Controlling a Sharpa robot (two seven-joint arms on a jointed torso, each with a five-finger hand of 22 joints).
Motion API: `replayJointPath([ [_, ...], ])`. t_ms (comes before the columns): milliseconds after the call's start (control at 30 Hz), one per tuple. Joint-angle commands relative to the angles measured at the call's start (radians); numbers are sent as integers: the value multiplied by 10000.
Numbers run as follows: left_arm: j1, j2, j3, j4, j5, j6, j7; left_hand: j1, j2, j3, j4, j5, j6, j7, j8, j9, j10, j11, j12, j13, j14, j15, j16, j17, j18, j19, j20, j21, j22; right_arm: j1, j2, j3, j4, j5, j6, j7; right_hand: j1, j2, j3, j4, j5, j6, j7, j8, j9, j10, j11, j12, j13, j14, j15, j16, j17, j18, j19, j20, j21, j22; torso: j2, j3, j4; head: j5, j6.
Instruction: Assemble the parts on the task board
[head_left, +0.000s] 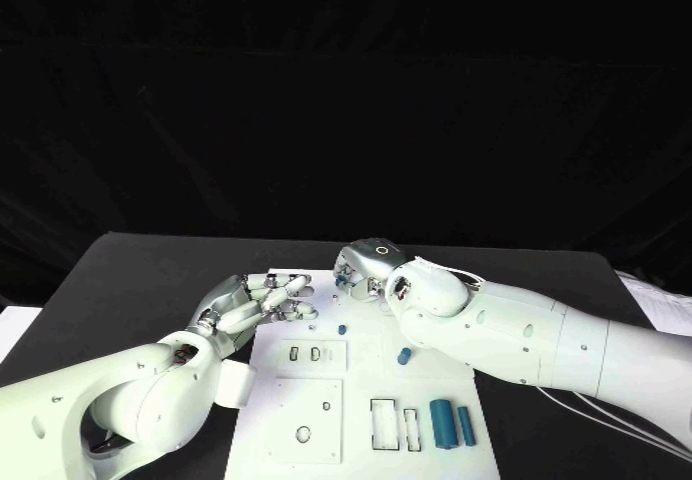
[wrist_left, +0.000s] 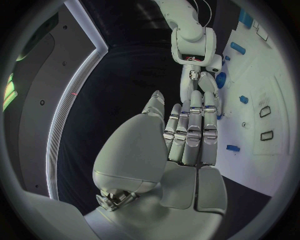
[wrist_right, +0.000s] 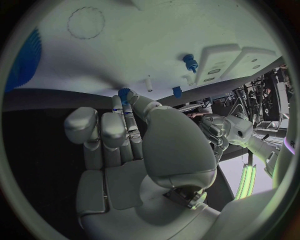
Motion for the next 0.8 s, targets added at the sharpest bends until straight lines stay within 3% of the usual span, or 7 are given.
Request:
replayJointPath([
  [33, 23, 2, 8, 10, 21, 191, 52, -24, 72, -35, -27, -9, -6, 46, -63, -8, -43, 41, -68, 4, -58, 21, -33, 11, 192, -30, 14, -46, -10, -21, -20, -12, 37, -89, 303, 29, 11, -100, -10, 39, 34, 79, -39, -31, 24, 16, -93, 74, -3, 234, 25, 54, 26, -116, -60, 4, 56, 17, 7, -5, 10, -19, 0],
  [300, 23, -12, 8, 20, 22, 200, 40, -28, 77, -42, -30, -9, -7, 48, -68, -6, -48, 43, -70, 5, -59, 23, -39, 18, 193, -29, 16, -50, -14, -26, -2, -12, -50, -69, 340, -48, -85, -209, -32, 101, 34, -66, 11, -105, -2, -124, -47, 36, -25, 205, 51, 50, -18, -114, -100, 21, 77, 20, 14, -21, 29, -57, 9],
  [367, 23, -16, 8, 25, 22, 201, 35, -30, 79, -45, -31, -8, -7, 49, -70, -6, -50, 44, -71, 5, -59, 24, -41, 20, 193, -29, 17, -51, -15, -23, 21, -12, -109, -49, 346, -103, -237, -384, -47, 207, 28, -568, 140, -150, -122, -613, 96, 21, -57, 130, 160, -101, -247, -90, -243, 94, -59, -219, 14, -25, 32, -61, 11],
  [433, 23, -19, 8, 30, 22, 201, 29, -30, 79, -45, -31, -8, -7, 49, -70, -6, -50, 44, -71, 5, -59, 24, -41, 20, 193, -29, 17, -51, -15, -20, 43, -13, -161, -42, 306, -151, -411, -663, -249, 342, 18, -1814, 321, -165, -378, -1689, 340, -24, -55, -140, 327, -784, -1135, 51, -753, 258, -742, -1289, 15, -25, 40, -65, 15],
  [533, 23, -20, 8, 30, 22, 200, 22, -32, 78, -48, -31, -8, -9, 50, -72, -6, -53, 45, -72, 5, -60, 25, -43, 22, 193, -29, 18, -52, -16, -16, 49, -13, -186, -28, 185, -196, -350, -840, -729, 489, 13, -2844, 292, -88, -377, -2569, 384, 78, -36, -261, 407, -1188, -1651, 188, -1042, 364, -1153, -1871, 17, -24, 48, -73, 15],
  [600, 23, -23, 8, 27, 22, 200, 15, -32, 78, -48, -31, -8, -9, 50, -72, -6, -53, 45, -72, 5, -60, 25, -43, 22, 193, -29, 18, -52, -16, -14, 21, -13, -153, 10, 60, -206, -207, -812, -990, 611, 11, -2813, 403, -85, -345, -2661, 412, 89, -23, -244, 447, -1249, -1743, 217, -1058, 404, -1207, -1932, 16, -20, 47, -86, 30],
  [800, 24, -64, 8, 20, 23, 203, -8, -36, 76, -55, -34, -9, -17, 54, -80, -7, -65, 49, -78, 3, -62, 27, -48, 25, 193, -30, 20, -55, -19, -10, -557, 25, 491, 375, -234, -176, 1, -595, -1095, 787, 27, -2028, 335, 186, -228, -1939, 335, 382, 44, -151, 396, -1151, -1664, 181, -895, 399, -1035, -1677, 28, -14, 22, -97, 44],
])
